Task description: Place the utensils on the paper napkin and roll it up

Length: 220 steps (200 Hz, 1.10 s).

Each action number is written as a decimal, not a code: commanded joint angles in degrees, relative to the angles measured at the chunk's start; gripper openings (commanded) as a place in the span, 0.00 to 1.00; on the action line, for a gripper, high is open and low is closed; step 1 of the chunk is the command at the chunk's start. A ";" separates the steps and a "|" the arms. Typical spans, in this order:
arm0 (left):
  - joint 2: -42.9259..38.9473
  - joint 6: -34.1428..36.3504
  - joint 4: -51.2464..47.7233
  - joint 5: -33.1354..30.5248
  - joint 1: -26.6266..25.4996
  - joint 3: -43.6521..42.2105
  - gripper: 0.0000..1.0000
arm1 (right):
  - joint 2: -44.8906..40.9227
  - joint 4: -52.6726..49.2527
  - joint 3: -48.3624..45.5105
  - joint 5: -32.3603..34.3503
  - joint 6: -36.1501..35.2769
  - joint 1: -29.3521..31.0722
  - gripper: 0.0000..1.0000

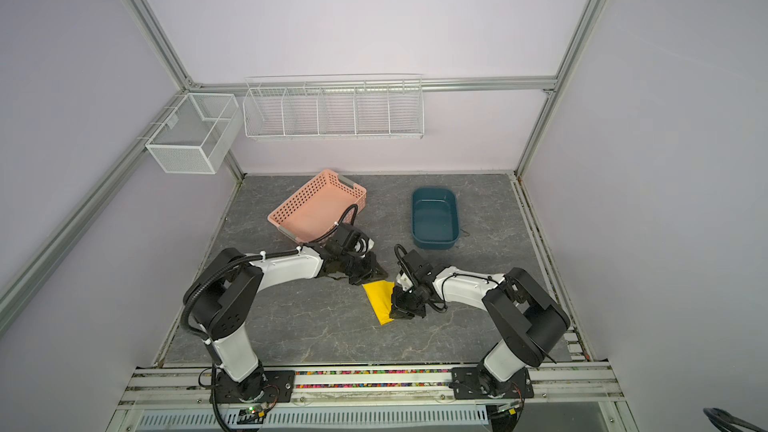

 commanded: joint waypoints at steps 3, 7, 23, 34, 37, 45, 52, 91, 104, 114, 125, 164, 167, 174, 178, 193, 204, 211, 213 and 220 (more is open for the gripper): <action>-3.05 7.68 -11.13 -6.10 1.87 6.36 0.15 | 0.34 -2.30 -1.48 1.93 -1.07 0.33 0.09; -2.78 8.56 -12.26 -6.44 1.96 7.23 0.15 | 0.34 -2.26 -1.55 1.86 -1.21 0.33 0.09; -0.73 11.69 -16.86 -7.71 2.08 10.58 0.15 | 0.42 -2.72 -1.42 1.71 -1.77 0.27 0.09; 1.05 13.06 -18.89 -7.17 2.08 12.26 0.14 | 0.55 -3.34 -1.07 1.83 -2.26 0.29 0.09; 1.54 13.31 -19.27 -6.81 2.08 12.62 0.14 | 0.61 -3.49 -0.99 1.83 -2.39 0.30 0.09; 2.86 14.23 -20.34 -5.80 2.02 13.65 0.12 | 0.69 -3.94 -0.71 1.90 -2.72 0.25 0.09; 3.84 14.78 -21.29 -5.42 1.93 14.37 0.11 | 0.69 -4.16 -0.59 1.98 -2.70 0.26 0.09; 6.73 16.31 -22.81 -4.00 0.30 14.83 0.09 | 0.79 -4.39 -0.06 2.11 -2.66 0.28 0.11; 7.86 16.34 -22.81 -3.87 -0.27 14.63 0.07 | 0.75 -4.59 -0.02 2.06 -2.63 0.30 0.12; 8.57 16.34 -22.90 -4.18 -0.59 14.33 0.06 | 0.69 -4.70 0.09 2.15 -2.63 0.30 0.12; 8.79 16.18 -23.05 -4.93 -0.86 13.83 0.05 | 0.61 -4.87 0.21 2.15 -2.63 0.31 0.12; 9.30 15.27 -21.47 -6.48 -1.08 11.63 0.05 | -0.40 -5.64 0.24 2.64 -2.39 0.25 0.19; 9.39 15.33 -21.37 -6.41 -1.08 11.51 0.04 | -0.53 -5.68 0.27 2.72 -2.36 0.27 0.19; 9.51 15.42 -21.15 -6.18 -1.09 11.40 0.04 | -0.70 -5.91 0.29 2.85 -2.41 0.31 0.19; 9.49 15.54 -21.06 -6.15 -1.16 11.31 0.05 | -0.72 -6.01 0.41 2.91 -2.49 0.29 0.19; 8.71 15.98 -20.57 -6.00 -1.17 10.88 0.06 | -0.58 -6.02 0.49 2.86 -2.43 0.28 0.18; 7.83 16.20 -20.18 -6.06 -1.17 10.59 0.09 | -0.32 -5.61 0.26 2.77 -2.34 0.30 0.15; 7.25 16.40 -20.17 -6.17 -1.17 10.66 0.10 | -0.15 -5.22 0.13 2.66 -2.21 0.28 0.14; 7.14 16.42 -20.17 -6.17 -1.17 10.67 0.11 | -0.12 -5.18 0.01 2.65 -2.15 0.28 0.13; 6.64 16.67 -20.24 -6.25 -1.08 10.93 0.11 | 0.07 -4.92 -0.10 2.61 -2.09 0.33 0.12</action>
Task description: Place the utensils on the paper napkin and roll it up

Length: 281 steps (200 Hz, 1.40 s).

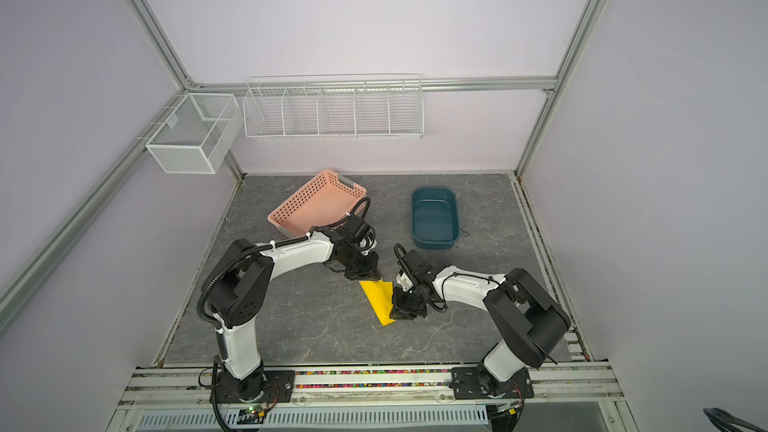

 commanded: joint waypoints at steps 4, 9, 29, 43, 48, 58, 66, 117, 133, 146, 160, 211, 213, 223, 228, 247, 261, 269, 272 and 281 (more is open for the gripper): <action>-1.86 1.75 0.29 -0.93 -0.10 -0.06 0.12 | 0.38 -2.47 -0.78 2.14 0.18 0.33 0.12; -2.15 1.96 0.03 -0.88 -0.07 0.21 0.12 | 0.47 -2.36 -0.86 2.17 0.19 0.26 0.12; -2.98 3.31 -0.98 -0.87 0.34 1.08 0.15 | 0.66 -2.14 -1.06 2.14 0.25 0.32 0.09; -2.98 4.75 -1.98 -0.80 0.76 1.65 0.17 | 0.67 -1.93 -1.25 2.01 0.27 0.27 0.08; -2.96 5.39 -2.37 -0.79 0.93 1.84 0.17 | 0.69 -1.86 -1.33 2.00 0.30 0.31 0.08; -2.75 6.72 -3.41 -0.86 1.20 2.40 0.19 | 0.60 -1.77 -1.42 2.01 0.32 0.32 0.08; -2.56 7.73 -4.15 -0.80 1.44 2.81 0.20 | 0.63 -1.85 -1.37 2.06 0.32 0.27 0.07; -0.39 15.44 -8.55 -2.08 1.79 6.37 0.25 | 0.58 -1.59 -1.49 1.91 0.44 0.30 0.07; 0.90 17.66 -10.09 -2.02 1.77 7.89 0.26 | 0.47 -1.59 -1.54 1.93 0.45 0.32 0.07; 2.13 18.96 -10.24 -0.52 1.75 8.54 0.27 | 0.44 -1.54 -1.48 1.84 0.43 0.29 0.07; 3.11 19.62 -9.75 1.21 1.75 8.71 0.27 | 0.34 -1.65 -1.49 1.75 0.41 0.27 0.07; 5.46 21.40 -8.64 5.39 1.79 8.85 0.26 | 0.21 -1.77 -1.29 1.91 0.63 0.32 0.07; 5.55 21.41 -8.59 5.67 1.78 8.83 0.26 | 0.22 -1.77 -1.26 1.96 0.64 0.31 0.07; 6.16 21.67 -8.56 6.75 1.74 8.97 0.26 | 0.01 -1.75 -1.35 1.98 0.65 0.28 0.07; 6.55 21.76 -8.67 7.12 1.75 9.10 0.25 | -0.02 -1.85 -1.32 2.03 0.66 0.26 0.07; 7.33 22.11 -8.93 7.60 1.79 9.27 0.23 | -0.17 -2.11 -1.31 2.16 0.65 0.30 0.07; 7.34 22.26 -8.91 7.81 1.75 9.22 0.21 | -0.20 -2.12 -1.25 2.13 0.70 0.27 0.07; 7.29 22.46 -8.97 8.00 1.75 9.37 0.20 | -0.24 -2.12 -1.22 2.16 0.65 0.31 0.07; 7.26 22.51 -9.01 8.00 1.75 9.41 0.19 | -0.25 -2.12 -1.26 2.15 0.67 0.27 0.07; 7.19 22.60 -9.15 7.78 1.75 9.52 0.16 | -0.15 -2.12 -1.11 2.13 0.71 0.25 0.07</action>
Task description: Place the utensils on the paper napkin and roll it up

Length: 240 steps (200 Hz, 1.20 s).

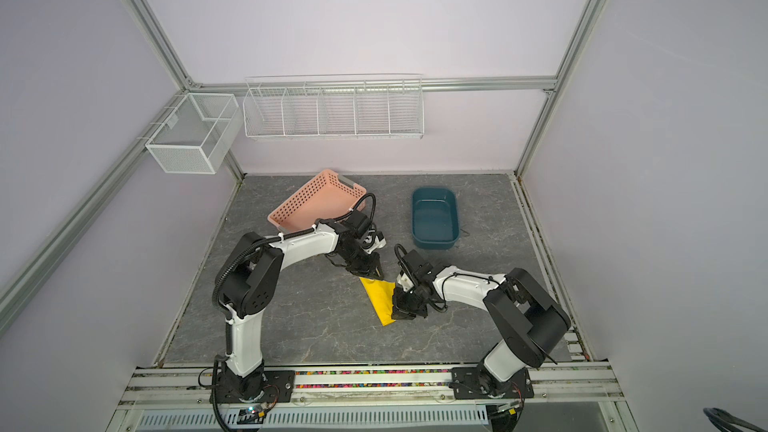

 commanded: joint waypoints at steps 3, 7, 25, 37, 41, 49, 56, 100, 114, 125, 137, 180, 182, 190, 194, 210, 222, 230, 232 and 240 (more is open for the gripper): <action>1.30 1.88 -1.24 1.42 0.11 1.99 0.15 | -0.17 -2.08 -0.94 1.92 0.66 0.25 0.07; 1.17 1.85 -1.24 1.35 0.11 1.97 0.14 | -0.15 -2.08 -0.92 1.89 0.68 0.28 0.07; 1.18 1.90 -1.23 1.09 0.09 2.18 0.09 | 0.03 -2.12 -0.87 1.85 0.57 0.29 0.07; 1.26 1.88 -0.99 1.04 0.11 2.18 0.05 | -0.07 -2.23 -0.84 1.84 0.55 0.31 0.07; 1.24 1.79 -0.89 0.96 0.09 2.17 0.04 | -0.15 -2.29 -0.79 1.83 0.58 0.27 0.07; 1.27 1.66 -0.56 0.86 0.11 2.08 0.02 | -0.32 -2.49 -0.70 1.88 0.49 0.26 0.08; 1.37 1.46 -0.23 0.97 0.11 2.03 0.01 | -0.51 -2.80 -0.53 2.08 0.46 0.33 0.08; 1.94 1.22 1.03 0.69 -0.43 2.00 0.00 | -2.93 -5.27 0.99 3.39 -0.16 0.05 0.21; 2.27 1.35 1.05 0.85 -0.42 2.08 0.00 | -3.99 -6.90 1.74 4.14 -0.89 -0.44 0.27; 2.58 1.44 0.97 0.95 -0.50 2.05 0.00 | -5.17 -7.78 2.02 4.63 -1.35 -1.13 0.30; 2.79 1.59 0.88 0.94 -0.51 2.08 0.00 | -6.19 -8.93 2.25 4.99 -2.07 -2.30 0.33; 3.28 1.66 0.97 1.02 -0.52 2.06 0.00 | -6.59 -10.53 3.81 4.63 -6.38 -8.16 0.41; 3.21 1.67 1.01 1.04 -0.51 2.06 0.00 | -6.39 -10.41 3.99 4.46 -6.58 -8.36 0.42; 3.19 1.61 1.08 1.07 -0.53 2.11 0.00 | -5.59 -9.51 4.44 3.48 -7.25 -9.19 0.42; 3.19 1.51 1.06 1.07 -0.51 2.09 0.00 | -5.12 -8.97 4.69 2.87 -7.48 -9.49 0.43; 3.08 1.44 1.10 1.08 -0.51 2.12 0.00 | -2.91 -7.10 6.42 0.70 -8.49 -10.16 0.44; 3.04 1.35 1.14 1.21 -0.53 2.15 0.00 | -0.90 -6.39 7.93 0.12 -9.16 -10.30 0.44; 2.90 1.35 1.23 1.22 -0.51 2.11 0.00 | 0.47 -5.93 8.31 -0.26 -9.35 -10.42 0.44; 2.94 1.35 1.23 1.22 -0.51 2.07 0.00 | 0.76 -5.74 8.35 -0.37 -9.36 -10.44 0.44; 3.03 1.35 1.08 1.22 -0.55 2.15 0.00 | 2.24 -5.10 10.31 -0.85 -9.40 -10.48 0.43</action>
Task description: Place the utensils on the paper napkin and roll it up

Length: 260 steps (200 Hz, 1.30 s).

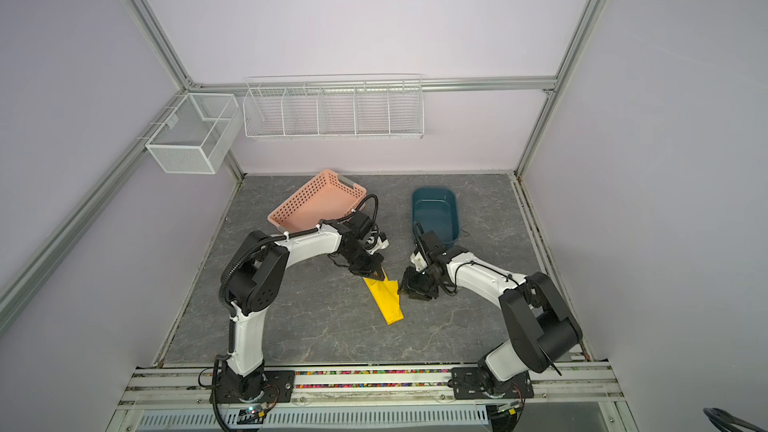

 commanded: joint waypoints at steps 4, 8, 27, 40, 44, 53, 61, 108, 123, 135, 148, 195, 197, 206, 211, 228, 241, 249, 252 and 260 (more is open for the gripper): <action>0.86 0.71 -0.19 0.28 -0.42 1.25 0.00 | 4.32 2.26 3.50 -2.83 -2.13 -0.47 0.43; 0.81 0.71 -0.20 0.28 -0.46 1.21 0.00 | 5.14 2.57 3.86 -3.09 -2.02 -0.42 0.43; 0.70 0.71 -0.30 0.47 -0.43 1.29 0.00 | 8.27 4.61 4.53 -4.01 -1.66 -0.47 0.40; 0.62 0.64 -0.28 0.53 -0.42 1.31 0.00 | 9.95 6.25 4.71 -5.07 -1.21 -0.49 0.36; 0.68 0.63 -0.28 0.54 -0.42 1.36 0.00 | 10.43 6.55 4.74 -5.36 -1.06 -0.49 0.35; 0.59 0.64 -0.28 0.50 -0.44 1.24 0.00 | 11.16 7.35 4.64 -5.90 -0.76 -0.48 0.33; 0.51 0.64 -0.28 0.45 -0.42 1.23 0.00 | 11.50 7.81 4.44 -6.03 -0.51 -0.50 0.31; 0.11 0.20 0.20 1.02 -0.43 1.21 0.00 | 11.83 6.78 4.10 -3.76 -0.96 -0.47 0.18; -0.23 -0.25 0.59 1.20 -0.42 1.02 0.00 | 11.64 5.64 4.09 -2.18 -1.45 -0.43 0.14; -0.47 -0.34 0.64 1.24 -0.42 0.98 0.00 | 11.62 4.59 4.31 -1.04 -1.99 -0.50 0.12; -0.80 -0.59 0.78 1.24 -0.46 1.07 0.02 | 11.53 3.56 4.43 0.38 -2.36 -0.46 0.10; -2.36 -4.13 3.21 2.29 -0.43 1.25 0.07 | 11.83 2.01 4.25 2.19 -2.90 -0.46 0.07; -2.39 -4.34 3.41 2.41 -0.44 1.26 0.07 | 11.82 1.95 4.25 2.30 -2.89 -0.45 0.07; -2.63 -5.26 4.25 2.66 -0.42 1.13 0.08 | 11.68 1.50 4.35 2.74 -3.04 -0.46 0.07; -2.58 -5.76 4.52 2.51 -0.44 1.17 0.08 | 11.58 1.32 4.34 2.93 -3.10 -0.42 0.07; -2.38 -6.53 4.01 0.67 -0.44 1.64 0.10 | 11.05 0.83 4.46 3.60 -3.21 -0.47 0.07; -1.93 -6.57 3.20 -0.16 -0.44 2.12 0.10 | 10.68 0.31 4.65 4.15 -3.39 -0.46 0.07; -1.65 -6.65 3.19 -0.05 -0.42 2.20 0.11 | 10.59 0.07 4.61 4.25 -3.52 -0.52 0.07; -1.53 -6.67 3.15 0.01 -0.43 2.19 0.11 | 10.58 -0.01 4.65 4.30 -3.54 -0.44 0.07; -1.29 -6.84 3.02 -0.11 -0.42 2.32 0.11 | 10.59 -0.15 4.77 4.27 -3.68 -0.45 0.07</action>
